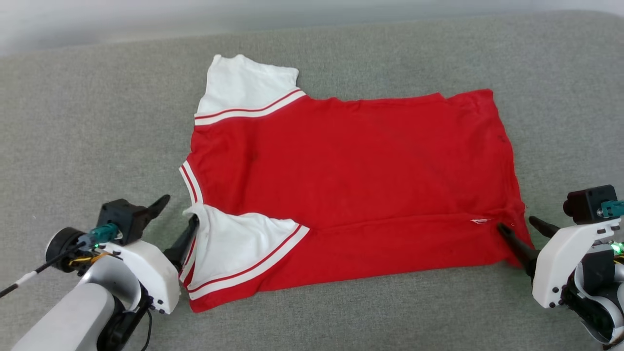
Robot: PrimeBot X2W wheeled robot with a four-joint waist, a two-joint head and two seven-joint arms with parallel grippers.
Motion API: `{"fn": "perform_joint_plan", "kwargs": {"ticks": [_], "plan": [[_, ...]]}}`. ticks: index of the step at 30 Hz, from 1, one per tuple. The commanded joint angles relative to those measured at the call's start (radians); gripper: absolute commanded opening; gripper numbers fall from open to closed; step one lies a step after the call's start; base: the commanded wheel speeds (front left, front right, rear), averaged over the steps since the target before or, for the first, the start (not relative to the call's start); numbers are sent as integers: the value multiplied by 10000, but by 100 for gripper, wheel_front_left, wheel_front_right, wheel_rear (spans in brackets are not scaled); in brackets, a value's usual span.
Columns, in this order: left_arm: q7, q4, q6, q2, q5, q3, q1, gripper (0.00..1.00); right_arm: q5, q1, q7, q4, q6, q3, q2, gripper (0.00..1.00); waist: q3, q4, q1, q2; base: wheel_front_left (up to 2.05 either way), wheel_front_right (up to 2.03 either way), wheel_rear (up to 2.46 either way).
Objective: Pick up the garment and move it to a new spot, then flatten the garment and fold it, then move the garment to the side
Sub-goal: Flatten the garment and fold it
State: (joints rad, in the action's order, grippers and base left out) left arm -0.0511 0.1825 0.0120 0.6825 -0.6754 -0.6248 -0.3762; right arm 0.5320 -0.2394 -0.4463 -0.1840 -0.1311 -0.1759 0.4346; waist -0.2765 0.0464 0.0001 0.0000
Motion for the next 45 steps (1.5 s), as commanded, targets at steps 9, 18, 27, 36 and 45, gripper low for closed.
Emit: {"fn": "perform_joint_plan", "kwargs": {"ticks": [9,18,27,36,45], "plan": [[621,-975,1631,147,-500,419,1282,100,-1384,740,-521,479,7,948,-682,100,878,9,-1,0,0,0,0],[1330,-2801,3398,81,-1054,627,2929,100,-3036,2029,-1960,1666,7,2766,-2339,100,1266,-58,-1,0,0,0,0],[2346,-3796,3972,151,-1375,158,3820,100,-3001,2689,-2599,3106,8,3215,-3351,100,1122,54,-1,0,0,0,0],[2510,-2822,4331,-174,-1038,-25,3243,100,-2963,2587,-2359,3788,6,3213,-3579,100,545,254,-1,0,0,0,0],[2595,-1705,3898,-563,-1292,-207,2914,100,-3068,2406,-2313,4204,6,3135,-3580,100,-16,255,-1,0,0,0,0]]}}
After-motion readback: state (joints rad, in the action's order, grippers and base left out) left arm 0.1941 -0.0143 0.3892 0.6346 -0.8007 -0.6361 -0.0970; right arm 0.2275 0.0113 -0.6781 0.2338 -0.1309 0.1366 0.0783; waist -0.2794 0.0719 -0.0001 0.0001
